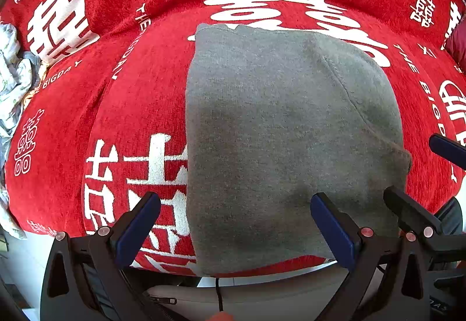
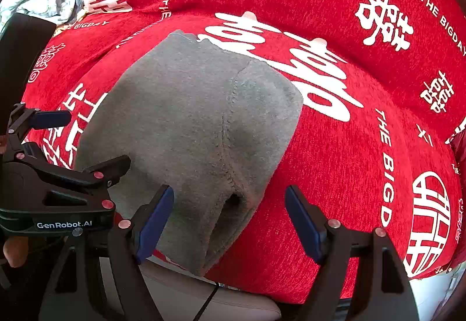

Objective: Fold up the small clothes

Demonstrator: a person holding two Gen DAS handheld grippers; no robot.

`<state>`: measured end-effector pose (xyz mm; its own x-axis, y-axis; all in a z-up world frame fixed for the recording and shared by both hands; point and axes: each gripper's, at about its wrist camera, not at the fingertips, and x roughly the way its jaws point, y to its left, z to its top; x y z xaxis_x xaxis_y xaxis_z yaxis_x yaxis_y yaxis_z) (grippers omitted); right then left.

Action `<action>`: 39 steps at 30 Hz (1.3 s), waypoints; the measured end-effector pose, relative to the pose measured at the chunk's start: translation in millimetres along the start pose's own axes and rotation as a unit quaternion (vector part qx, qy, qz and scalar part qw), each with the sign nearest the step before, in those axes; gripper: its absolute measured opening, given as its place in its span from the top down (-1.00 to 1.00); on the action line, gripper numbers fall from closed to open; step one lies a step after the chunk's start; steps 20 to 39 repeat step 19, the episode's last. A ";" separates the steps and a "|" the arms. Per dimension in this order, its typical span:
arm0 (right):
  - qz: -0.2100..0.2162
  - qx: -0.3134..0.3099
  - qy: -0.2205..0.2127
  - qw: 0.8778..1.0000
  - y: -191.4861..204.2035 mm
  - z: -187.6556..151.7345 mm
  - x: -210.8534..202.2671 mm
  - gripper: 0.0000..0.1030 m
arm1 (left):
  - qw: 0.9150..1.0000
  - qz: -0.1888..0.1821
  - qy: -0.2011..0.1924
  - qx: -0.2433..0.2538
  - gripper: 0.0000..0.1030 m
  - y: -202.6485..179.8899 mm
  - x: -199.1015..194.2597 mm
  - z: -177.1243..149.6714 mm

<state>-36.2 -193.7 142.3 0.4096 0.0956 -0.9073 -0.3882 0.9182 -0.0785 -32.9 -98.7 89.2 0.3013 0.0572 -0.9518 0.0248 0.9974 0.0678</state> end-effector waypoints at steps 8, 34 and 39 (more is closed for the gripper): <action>0.000 0.000 0.000 1.000 -0.3 -0.1 0.2 -0.58 | 1.000 -0.004 0.003 -0.002 -1.00 1.0 1.3 0.4; 0.000 0.000 0.003 1.000 -0.3 -4.1 2.4 -0.58 | 1.000 -0.016 0.015 -0.011 -1.00 8.0 5.8 -1.8; 0.000 0.000 0.003 1.000 -0.3 -4.1 2.4 -0.58 | 1.000 -0.016 0.015 -0.011 -1.00 8.0 5.8 -1.8</action>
